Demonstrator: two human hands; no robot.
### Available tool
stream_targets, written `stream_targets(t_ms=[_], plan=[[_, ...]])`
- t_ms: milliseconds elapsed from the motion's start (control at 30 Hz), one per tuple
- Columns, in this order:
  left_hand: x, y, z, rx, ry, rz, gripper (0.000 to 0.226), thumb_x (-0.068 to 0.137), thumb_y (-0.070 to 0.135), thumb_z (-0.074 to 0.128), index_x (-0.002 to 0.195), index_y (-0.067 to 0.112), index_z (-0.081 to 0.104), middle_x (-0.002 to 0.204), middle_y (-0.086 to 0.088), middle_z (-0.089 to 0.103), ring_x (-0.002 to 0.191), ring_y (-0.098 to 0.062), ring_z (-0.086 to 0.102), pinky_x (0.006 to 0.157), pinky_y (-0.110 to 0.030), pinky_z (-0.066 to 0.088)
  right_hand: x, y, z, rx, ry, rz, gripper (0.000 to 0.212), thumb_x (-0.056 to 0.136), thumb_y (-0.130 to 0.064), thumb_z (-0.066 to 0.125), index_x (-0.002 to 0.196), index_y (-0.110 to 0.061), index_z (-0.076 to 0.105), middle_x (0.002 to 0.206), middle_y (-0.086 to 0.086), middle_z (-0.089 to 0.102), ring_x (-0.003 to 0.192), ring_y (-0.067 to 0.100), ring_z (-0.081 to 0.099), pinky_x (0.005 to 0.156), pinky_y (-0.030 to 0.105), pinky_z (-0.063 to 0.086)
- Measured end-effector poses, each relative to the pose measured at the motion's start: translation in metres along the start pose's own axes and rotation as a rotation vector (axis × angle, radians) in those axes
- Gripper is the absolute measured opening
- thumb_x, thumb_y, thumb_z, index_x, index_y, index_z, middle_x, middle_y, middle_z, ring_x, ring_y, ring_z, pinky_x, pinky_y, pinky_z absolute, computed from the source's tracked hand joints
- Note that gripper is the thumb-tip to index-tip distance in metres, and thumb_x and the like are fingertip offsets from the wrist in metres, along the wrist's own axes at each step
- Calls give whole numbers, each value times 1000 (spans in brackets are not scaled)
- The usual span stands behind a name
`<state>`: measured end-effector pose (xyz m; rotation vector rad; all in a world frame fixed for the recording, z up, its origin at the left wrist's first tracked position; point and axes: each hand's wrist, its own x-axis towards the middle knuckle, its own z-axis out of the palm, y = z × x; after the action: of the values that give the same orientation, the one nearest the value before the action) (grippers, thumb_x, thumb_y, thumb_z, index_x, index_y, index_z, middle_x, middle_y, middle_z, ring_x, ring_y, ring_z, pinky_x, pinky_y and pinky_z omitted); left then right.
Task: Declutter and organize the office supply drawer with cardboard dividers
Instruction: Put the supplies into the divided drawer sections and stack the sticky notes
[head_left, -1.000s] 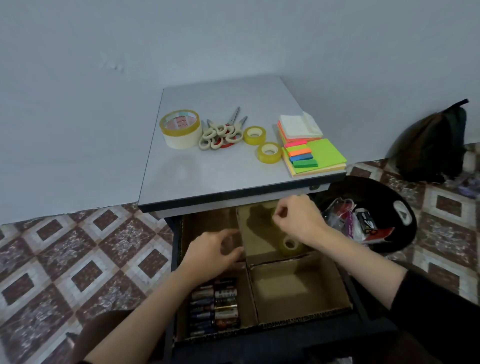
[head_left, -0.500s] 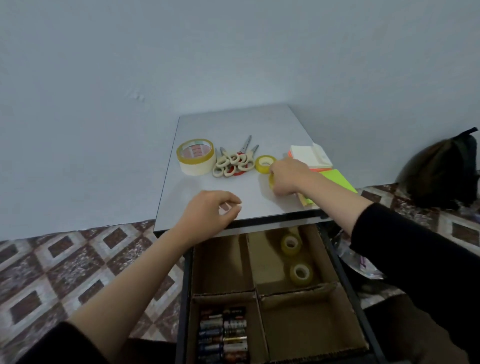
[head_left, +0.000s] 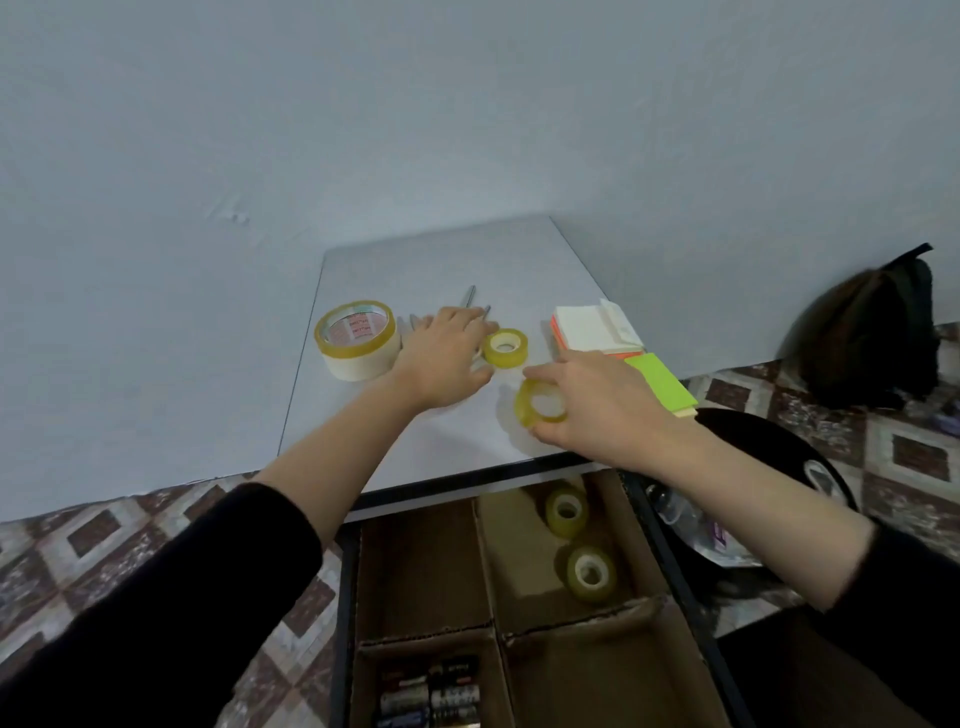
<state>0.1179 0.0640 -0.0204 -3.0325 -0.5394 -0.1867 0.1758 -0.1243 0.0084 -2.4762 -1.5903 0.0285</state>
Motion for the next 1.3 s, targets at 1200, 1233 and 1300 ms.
stream_targets(t_ms=[1200,1233,1300], plan=[[-178,79,52,-457,-51,60,57,78,30,70,129,18,47,125,3,46,114,-5,37,95,-12,34,-111,31,82,204,-116,60,64,81,-41,64,138,-24,39,124,-2,47,111,19,54,86,28,42],[-179,83,55,-454,-104,37,59,79,30,69,131,18,44,128,3,45,117,-7,38,99,-18,36,-112,33,88,179,-134,58,64,82,-42,63,139,-24,38,126,-1,46,112,20,53,85,28,42],[-174,89,58,-444,-188,-13,64,82,33,66,137,18,37,134,1,43,124,-11,38,104,-24,35,-113,36,97,152,-153,60,66,84,-44,61,141,-23,36,128,-1,44,114,20,52,86,29,42]])
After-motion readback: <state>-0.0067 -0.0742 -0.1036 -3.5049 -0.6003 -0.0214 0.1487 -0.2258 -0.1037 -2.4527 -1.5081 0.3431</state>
